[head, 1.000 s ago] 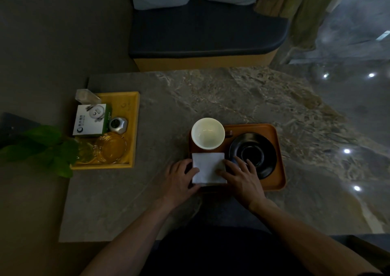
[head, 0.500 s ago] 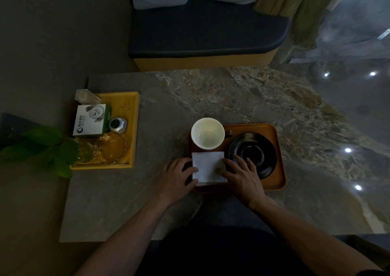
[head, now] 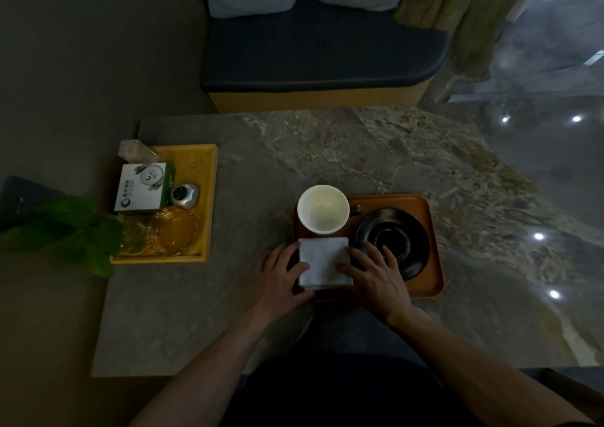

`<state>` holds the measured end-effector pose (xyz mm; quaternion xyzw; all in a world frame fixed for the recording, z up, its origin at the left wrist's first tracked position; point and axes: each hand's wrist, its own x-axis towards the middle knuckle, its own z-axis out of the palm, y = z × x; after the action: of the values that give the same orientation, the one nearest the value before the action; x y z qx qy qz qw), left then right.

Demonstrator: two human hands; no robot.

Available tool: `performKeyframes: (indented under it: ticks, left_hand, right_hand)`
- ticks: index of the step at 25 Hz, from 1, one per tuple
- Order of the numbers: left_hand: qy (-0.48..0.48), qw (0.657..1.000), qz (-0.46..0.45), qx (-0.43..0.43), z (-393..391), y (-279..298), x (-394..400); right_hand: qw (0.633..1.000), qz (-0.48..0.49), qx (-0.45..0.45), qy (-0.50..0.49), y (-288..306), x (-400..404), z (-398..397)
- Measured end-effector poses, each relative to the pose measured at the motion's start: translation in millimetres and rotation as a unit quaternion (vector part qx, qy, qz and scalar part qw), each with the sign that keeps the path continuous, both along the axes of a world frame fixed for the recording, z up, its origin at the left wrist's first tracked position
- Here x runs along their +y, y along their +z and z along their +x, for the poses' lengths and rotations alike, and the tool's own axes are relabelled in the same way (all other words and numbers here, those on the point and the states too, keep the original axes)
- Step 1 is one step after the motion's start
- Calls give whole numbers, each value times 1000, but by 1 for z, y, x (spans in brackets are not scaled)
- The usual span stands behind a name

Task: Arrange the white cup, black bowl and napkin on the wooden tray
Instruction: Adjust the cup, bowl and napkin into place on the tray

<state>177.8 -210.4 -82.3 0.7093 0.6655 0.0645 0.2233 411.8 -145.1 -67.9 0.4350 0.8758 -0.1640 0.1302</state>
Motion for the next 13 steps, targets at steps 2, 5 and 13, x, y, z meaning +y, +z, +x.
performKeyframes:
  ticks: [2,5,13]
  left_hand:
    - [-13,1000,-6,17,1,-1,0]
    - [-12,999,-6,35,6,-1,2]
    - [-12,999,1,35,5,0,3]
  right_hand:
    - [1000,2,2,1,1,0,0]
    - [1000,1,1,-2,0,0,0]
    - [1000,-4,-4,-2,-1,-1,-2]
